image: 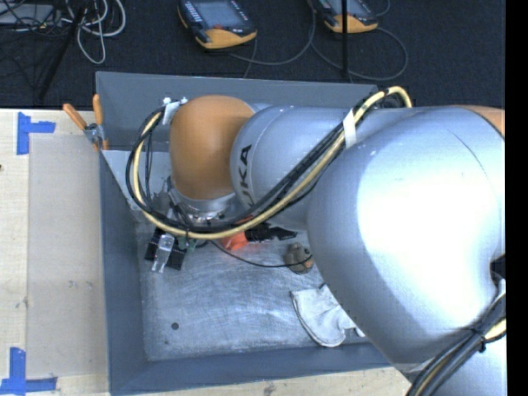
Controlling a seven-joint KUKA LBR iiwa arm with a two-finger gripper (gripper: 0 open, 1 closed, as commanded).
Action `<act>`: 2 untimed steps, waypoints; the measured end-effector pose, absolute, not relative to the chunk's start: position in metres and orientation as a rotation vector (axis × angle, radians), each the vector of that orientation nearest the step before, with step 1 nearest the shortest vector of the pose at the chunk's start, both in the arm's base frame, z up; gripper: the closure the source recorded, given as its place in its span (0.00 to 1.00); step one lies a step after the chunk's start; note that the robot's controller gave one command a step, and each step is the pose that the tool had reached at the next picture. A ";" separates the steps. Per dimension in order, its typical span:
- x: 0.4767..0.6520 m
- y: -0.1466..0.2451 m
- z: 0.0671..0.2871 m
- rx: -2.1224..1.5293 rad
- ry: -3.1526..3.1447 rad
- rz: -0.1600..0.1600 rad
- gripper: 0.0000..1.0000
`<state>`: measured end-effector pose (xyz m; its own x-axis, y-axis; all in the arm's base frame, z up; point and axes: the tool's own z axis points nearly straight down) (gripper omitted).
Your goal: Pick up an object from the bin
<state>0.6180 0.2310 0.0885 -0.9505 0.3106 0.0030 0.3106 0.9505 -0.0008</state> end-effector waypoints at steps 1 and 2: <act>0.618 0.230 0.104 -0.496 -3.100 0.000 1.00; 0.619 0.230 0.113 -0.497 -3.104 -0.003 1.00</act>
Offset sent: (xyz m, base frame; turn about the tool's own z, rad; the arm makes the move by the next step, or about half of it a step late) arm 0.0000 -0.0001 0.0327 0.0000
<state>0.6193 0.2303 0.1130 -0.9500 0.3123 -0.0016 0.3123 0.9500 0.0019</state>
